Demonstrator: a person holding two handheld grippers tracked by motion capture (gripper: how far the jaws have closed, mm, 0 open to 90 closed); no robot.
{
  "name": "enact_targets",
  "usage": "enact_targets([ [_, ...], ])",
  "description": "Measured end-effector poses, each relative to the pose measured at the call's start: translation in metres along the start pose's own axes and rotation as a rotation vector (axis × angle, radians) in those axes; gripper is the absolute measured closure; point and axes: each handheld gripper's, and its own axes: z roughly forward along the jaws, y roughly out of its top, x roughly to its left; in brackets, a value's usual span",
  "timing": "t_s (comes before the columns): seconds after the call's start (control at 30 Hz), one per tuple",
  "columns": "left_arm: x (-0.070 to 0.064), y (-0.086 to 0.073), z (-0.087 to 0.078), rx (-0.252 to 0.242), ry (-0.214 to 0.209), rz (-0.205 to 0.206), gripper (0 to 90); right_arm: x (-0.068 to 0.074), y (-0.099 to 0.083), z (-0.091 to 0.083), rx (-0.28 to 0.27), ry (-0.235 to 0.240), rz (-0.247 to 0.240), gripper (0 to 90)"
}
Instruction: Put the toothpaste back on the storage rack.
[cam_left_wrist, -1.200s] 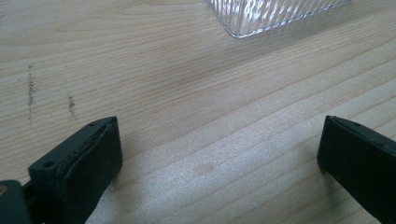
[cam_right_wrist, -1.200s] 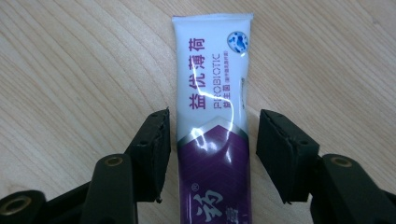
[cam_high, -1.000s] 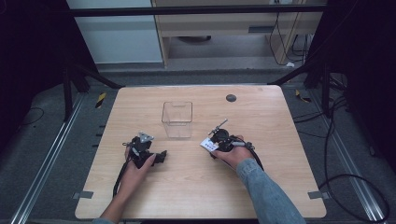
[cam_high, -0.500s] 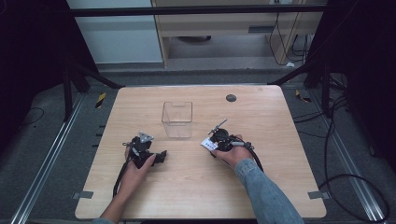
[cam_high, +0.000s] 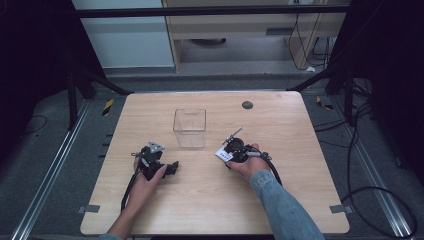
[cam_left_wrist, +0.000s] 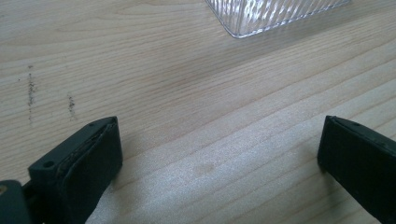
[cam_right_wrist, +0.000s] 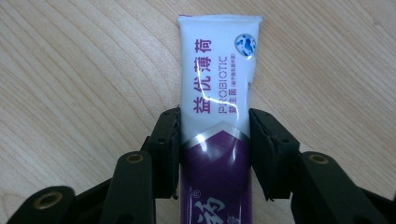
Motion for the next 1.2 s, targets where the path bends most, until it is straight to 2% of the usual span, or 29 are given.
enact_targets([
  [0.37,0.000,0.000,0.000,0.000,0.000,0.000,0.0,0.004,0.002,-0.001,0.017,-0.014,-0.018,62.0],
  [0.5,0.000,0.000,0.000,0.000,0.000,0.000,0.0,0.003,0.002,-0.002,0.028,-0.007,0.011,65.6],
  [0.57,0.000,0.000,0.000,0.000,0.000,0.000,0.0,0.003,0.002,-0.002,0.028,-0.007,0.009,66.4],
  [0.67,0.000,0.000,0.000,0.000,0.000,0.000,0.0,0.002,0.002,-0.004,0.026,0.000,0.019,69.7],
  [0.8,0.000,0.000,0.000,0.000,0.000,0.000,0.0,0.001,0.003,-0.006,0.038,0.047,0.042,73.0],
  [0.93,0.000,0.000,0.000,0.000,0.000,0.000,0.0,0.001,0.004,-0.009,0.027,0.041,0.032,77.9],
  [1.07,0.000,0.000,0.000,0.000,0.000,0.000,0.0,0.001,0.003,-0.010,0.018,0.038,0.031,78.6],
  [1.2,0.000,0.000,0.000,0.000,0.000,0.000,0.0,-0.003,0.001,-0.016,-0.008,0.034,0.057,78.9],
])
